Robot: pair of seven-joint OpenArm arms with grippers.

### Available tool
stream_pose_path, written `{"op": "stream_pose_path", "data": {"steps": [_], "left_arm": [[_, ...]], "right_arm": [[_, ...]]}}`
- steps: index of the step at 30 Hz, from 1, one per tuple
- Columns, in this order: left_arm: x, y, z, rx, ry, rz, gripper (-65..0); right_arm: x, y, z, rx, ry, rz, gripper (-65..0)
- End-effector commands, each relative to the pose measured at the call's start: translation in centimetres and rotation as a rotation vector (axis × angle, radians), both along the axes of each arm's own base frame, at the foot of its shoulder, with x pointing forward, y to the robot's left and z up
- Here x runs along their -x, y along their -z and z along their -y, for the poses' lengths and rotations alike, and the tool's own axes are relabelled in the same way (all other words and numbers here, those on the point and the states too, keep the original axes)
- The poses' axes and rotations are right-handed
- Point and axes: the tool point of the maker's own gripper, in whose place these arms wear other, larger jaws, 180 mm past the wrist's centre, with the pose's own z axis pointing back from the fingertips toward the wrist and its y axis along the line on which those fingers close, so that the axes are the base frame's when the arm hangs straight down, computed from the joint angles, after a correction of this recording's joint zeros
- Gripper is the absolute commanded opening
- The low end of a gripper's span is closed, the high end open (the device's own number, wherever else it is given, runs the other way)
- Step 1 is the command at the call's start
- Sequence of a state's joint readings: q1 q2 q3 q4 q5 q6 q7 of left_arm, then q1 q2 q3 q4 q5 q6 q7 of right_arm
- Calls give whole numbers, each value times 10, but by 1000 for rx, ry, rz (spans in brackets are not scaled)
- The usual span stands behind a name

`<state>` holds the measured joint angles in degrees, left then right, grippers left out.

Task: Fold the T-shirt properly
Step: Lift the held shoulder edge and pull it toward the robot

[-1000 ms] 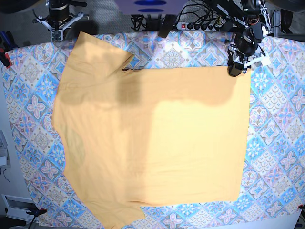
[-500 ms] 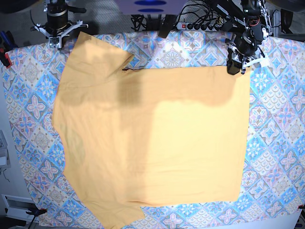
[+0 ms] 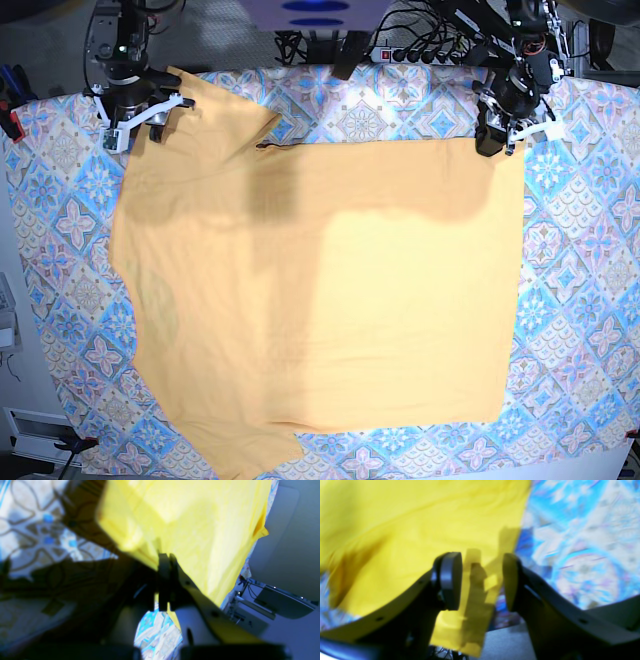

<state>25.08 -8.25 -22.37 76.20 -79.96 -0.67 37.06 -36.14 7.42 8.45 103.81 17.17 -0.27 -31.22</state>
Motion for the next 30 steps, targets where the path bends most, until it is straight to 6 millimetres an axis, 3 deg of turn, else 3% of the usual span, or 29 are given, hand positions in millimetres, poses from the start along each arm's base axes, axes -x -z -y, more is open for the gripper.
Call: {"op": "stream_pose_path", "data": {"steps": [1, 4, 8, 14, 23, 25, 30], "left_arm": [[9, 8, 3, 3, -3, -32, -650], [8, 7, 3, 3, -3, -30, -650], [8, 7, 3, 3, -3, -30, -650], [8, 8, 3, 2, -2, -31, -650], [8, 8, 3, 3, -2, -32, -650], [8, 8, 3, 3, -1, -32, -650], [8, 8, 3, 3, -1, -32, -650]], "right_arm": [[-7, -8, 4, 11, 2, 36, -373], [-4, -4, 13, 20, 26, 22, -373], [11, 19, 16, 9, 43, -44, -377], [14, 31, 17, -1, 53, -73, -418], [19, 49, 19, -15, 71, -116, -426], [19, 49, 17, -19, 70, -116, -437], [14, 51, -10, -59, -14, -113, -516]]}}
